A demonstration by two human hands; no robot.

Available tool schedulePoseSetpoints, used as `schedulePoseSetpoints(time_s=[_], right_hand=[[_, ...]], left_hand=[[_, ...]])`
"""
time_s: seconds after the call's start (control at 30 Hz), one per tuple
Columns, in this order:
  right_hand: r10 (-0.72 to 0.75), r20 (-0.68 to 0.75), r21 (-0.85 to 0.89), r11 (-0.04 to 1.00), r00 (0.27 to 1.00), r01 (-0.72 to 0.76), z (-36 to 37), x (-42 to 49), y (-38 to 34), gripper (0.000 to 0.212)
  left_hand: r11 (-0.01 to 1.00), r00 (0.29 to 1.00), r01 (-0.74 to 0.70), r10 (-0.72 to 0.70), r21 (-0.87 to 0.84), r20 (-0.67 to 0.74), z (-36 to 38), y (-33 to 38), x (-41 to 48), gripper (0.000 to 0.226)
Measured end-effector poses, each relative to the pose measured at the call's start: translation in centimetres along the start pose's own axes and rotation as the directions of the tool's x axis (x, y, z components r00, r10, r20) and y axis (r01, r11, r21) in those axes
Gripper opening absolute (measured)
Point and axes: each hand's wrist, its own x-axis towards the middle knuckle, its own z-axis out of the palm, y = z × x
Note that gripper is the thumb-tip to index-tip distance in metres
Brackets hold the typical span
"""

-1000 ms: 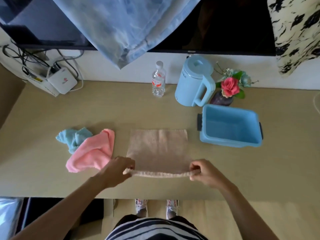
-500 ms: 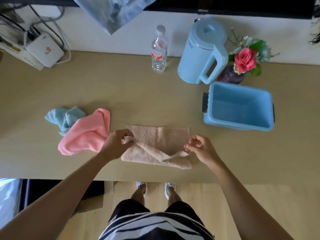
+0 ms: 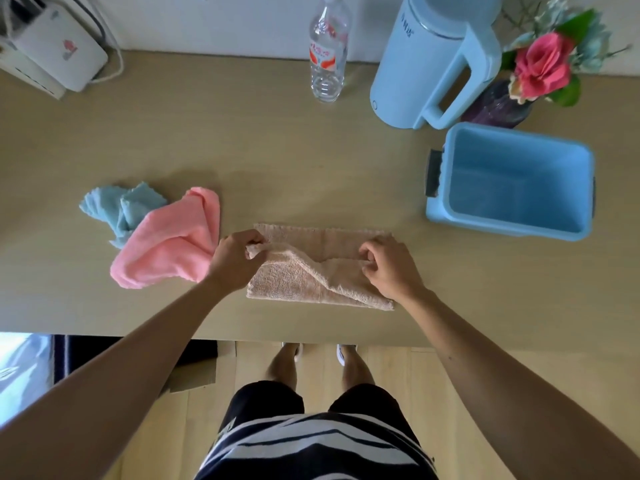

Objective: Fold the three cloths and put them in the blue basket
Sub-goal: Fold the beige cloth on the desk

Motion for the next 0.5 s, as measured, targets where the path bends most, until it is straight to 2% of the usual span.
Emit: schedulePoseSetpoints(time_s=[0.07, 0.13, 0.23, 0.33, 0.5], right_hand=[[0.018, -0.012, -0.027, 0.999, 1.0, -0.018, 0.1, -0.2, 0.0, 0.006], [0.048, -0.015, -0.013, 0.999, 0.999, -0.048, 0.4, -0.5, 0.2, 0.009], [0.072, -0.044, 0.18, 0.982, 0.996, -0.063, 0.2, -1.1, 0.6, 0.009], [0.126, -0.013, 0.428, 0.897, 0.992, -0.108, -0.7, -1.0, 0.7, 0.011], [0.196, -0.114, 0.497, 0.86, 0.974, -0.115, -1.5, 0.5, 1.0, 0.01]], left_hand=[[1.0, 1.0, 0.003, -0.003, 0.0, 0.007, -0.1, -0.2, 0.1, 0.005], [1.0, 1.0, -0.004, 0.004, -0.008, 0.011, -0.1, -0.3, 0.2, 0.005], [1.0, 1.0, -0.017, 0.017, -0.015, 0.013, -0.2, -0.4, 0.4, 0.006], [1.0, 1.0, -0.022, 0.022, -0.016, 0.0, -0.2, -0.4, 0.9, 0.007], [0.999, 1.0, -0.013, 0.012, -0.04, -0.028, -0.1, -0.1, 1.9, 0.007]])
